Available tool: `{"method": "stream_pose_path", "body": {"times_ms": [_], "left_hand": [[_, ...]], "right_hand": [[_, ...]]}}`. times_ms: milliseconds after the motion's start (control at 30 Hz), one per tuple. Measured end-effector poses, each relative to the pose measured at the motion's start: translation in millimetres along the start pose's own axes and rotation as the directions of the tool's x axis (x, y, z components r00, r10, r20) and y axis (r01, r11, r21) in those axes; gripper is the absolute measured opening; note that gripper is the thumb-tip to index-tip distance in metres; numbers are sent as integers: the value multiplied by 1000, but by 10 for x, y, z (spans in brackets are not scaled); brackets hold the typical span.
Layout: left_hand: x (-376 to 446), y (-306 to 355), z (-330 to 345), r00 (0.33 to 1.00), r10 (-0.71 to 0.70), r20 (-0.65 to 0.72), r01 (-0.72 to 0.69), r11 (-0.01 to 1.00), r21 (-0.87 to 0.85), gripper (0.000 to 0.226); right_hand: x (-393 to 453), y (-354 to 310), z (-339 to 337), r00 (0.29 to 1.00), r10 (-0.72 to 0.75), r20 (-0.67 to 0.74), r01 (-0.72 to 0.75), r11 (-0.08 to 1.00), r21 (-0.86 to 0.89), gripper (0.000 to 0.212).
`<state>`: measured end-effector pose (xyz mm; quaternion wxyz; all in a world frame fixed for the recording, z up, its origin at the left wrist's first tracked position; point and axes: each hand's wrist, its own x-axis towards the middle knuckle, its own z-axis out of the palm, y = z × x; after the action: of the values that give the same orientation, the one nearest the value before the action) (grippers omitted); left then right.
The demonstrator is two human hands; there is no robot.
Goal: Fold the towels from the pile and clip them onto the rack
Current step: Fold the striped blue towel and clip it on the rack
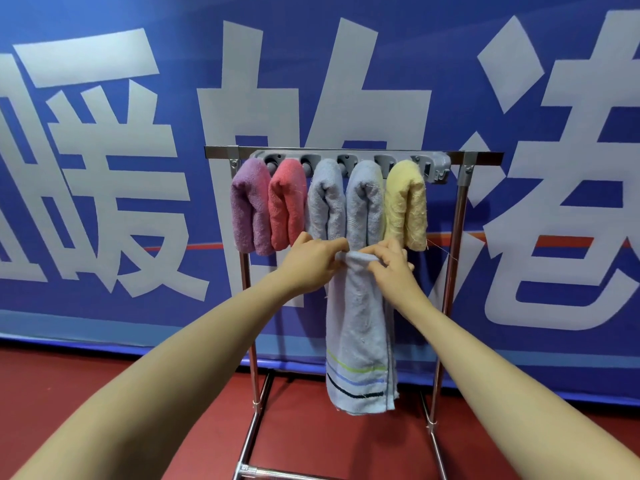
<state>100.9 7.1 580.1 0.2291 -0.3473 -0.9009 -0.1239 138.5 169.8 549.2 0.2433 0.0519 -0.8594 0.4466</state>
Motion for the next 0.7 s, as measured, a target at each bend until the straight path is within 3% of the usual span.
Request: {"method": "stream_pose_path", "body": {"times_ms": [133,333,433,533,700], "left_hand": [[-30,-49,-2,998,22,-60,-20,1000,23,19],[-32,-64,-74,990,119,-70,-124,990,-66,24],[-35,-123,-103,986,158,-52,-159,987,-35,24],[-29,-172,-104,985,172,-22,-173,985,-19,20],[-42,-174,-76,985,173,7,-173,985,-17,23]], "right_hand": [[22,107,-80,999,-27,40,28,999,-29,25],[-16,90,-70,992,-105,68,97,989,111,16],[-23,71,-63,993,-109,50,101,984,146,34],[-20,47,-81,979,-184,91,179,982,55,44],[38,87,-113,964,-253,82,261,959,-113,27]]}}
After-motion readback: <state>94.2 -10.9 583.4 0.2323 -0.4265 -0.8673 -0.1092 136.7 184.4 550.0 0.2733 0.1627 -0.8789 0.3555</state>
